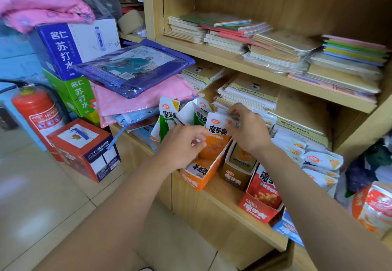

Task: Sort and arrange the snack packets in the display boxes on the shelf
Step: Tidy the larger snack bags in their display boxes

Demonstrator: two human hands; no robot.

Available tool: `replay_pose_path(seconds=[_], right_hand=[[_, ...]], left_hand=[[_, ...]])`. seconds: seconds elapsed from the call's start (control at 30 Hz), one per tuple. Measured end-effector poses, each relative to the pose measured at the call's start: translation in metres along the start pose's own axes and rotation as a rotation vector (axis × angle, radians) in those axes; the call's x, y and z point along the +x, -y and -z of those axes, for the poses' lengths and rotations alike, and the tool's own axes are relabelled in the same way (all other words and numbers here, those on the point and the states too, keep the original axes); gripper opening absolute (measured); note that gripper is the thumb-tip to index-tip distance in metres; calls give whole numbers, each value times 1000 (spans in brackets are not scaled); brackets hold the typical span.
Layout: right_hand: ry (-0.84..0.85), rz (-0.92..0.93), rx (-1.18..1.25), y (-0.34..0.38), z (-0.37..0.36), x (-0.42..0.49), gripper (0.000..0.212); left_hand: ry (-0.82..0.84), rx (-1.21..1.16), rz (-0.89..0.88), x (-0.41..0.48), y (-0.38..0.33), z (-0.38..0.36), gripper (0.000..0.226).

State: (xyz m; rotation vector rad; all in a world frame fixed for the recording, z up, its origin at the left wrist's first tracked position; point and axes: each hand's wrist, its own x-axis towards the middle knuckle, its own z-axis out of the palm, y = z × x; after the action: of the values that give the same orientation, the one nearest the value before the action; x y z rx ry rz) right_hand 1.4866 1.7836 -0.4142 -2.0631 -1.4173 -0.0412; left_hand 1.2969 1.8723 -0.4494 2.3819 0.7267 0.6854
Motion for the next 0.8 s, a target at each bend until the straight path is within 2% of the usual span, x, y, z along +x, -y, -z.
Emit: replay_pose_path(seconds=[0.13,0.2,0.37,0.5,0.6,0.7,0.8], right_hand=[[131,15,-90,2,1,14,54],[183,51,-121,5,1,13,62],[233,41,-99,13,5,-4,71],[213,65,-52,22,2,-26,51],[166,50,-27,33,1,-44,42],[146,59,-36,41,-2,-57,42],[114,80,-16,39,-4,-69,39]], left_hand=[[332,186,-44,-33,11,7,23],[410,229,-69,-43,11,0,27],[360,203,-89,-61,6,-9,18],[396,214,-102,-83,5,0,17],[423,239,-45,-100,4,12,15],[348,280,-26,-109,-1,19,18],[251,437,-42,-104,-9,20,19]])
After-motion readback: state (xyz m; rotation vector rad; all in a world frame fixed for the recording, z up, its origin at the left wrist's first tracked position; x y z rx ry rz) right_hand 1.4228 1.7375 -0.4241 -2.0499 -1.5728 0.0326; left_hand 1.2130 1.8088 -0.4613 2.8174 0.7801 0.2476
